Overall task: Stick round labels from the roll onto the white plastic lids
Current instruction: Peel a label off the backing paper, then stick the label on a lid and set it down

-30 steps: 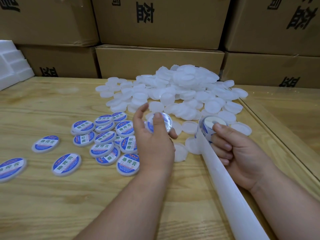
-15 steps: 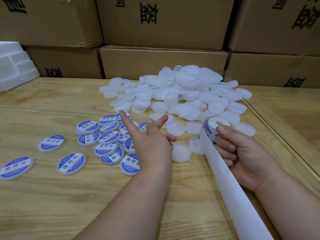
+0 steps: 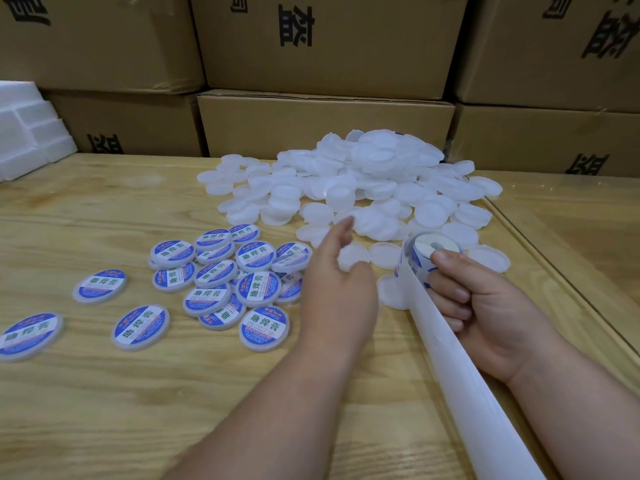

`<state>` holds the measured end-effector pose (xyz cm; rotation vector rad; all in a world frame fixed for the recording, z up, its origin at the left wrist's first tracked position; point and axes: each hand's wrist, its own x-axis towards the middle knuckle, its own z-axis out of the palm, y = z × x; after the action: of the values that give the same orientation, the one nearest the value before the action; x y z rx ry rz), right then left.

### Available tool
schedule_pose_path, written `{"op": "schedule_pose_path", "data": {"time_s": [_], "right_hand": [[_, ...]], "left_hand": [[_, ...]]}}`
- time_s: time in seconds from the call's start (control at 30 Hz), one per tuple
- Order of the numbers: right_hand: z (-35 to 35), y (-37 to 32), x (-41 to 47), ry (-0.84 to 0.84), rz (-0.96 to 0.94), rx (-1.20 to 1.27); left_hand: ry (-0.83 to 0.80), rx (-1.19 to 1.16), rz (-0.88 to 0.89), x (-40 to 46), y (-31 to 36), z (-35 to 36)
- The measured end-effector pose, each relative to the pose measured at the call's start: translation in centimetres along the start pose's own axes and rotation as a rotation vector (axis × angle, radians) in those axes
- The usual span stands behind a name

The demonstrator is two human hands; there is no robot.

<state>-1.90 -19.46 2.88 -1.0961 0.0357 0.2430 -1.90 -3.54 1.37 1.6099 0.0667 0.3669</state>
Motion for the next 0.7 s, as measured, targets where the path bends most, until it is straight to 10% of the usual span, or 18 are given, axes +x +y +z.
{"op": "schedule_pose_path", "data": {"time_s": [0.33,0.7], "right_hand": [[0.4,-0.1,-0.1,0.021,0.016,0.003],[0.6,1.0,-0.4,0.252,-0.305,-0.305]], "left_hand": [[-0.326,0.845,0.112,-1.4,-0.2,0.5],[-0.154,0.499,0.108,-1.1,-0.2,0.4]]}}
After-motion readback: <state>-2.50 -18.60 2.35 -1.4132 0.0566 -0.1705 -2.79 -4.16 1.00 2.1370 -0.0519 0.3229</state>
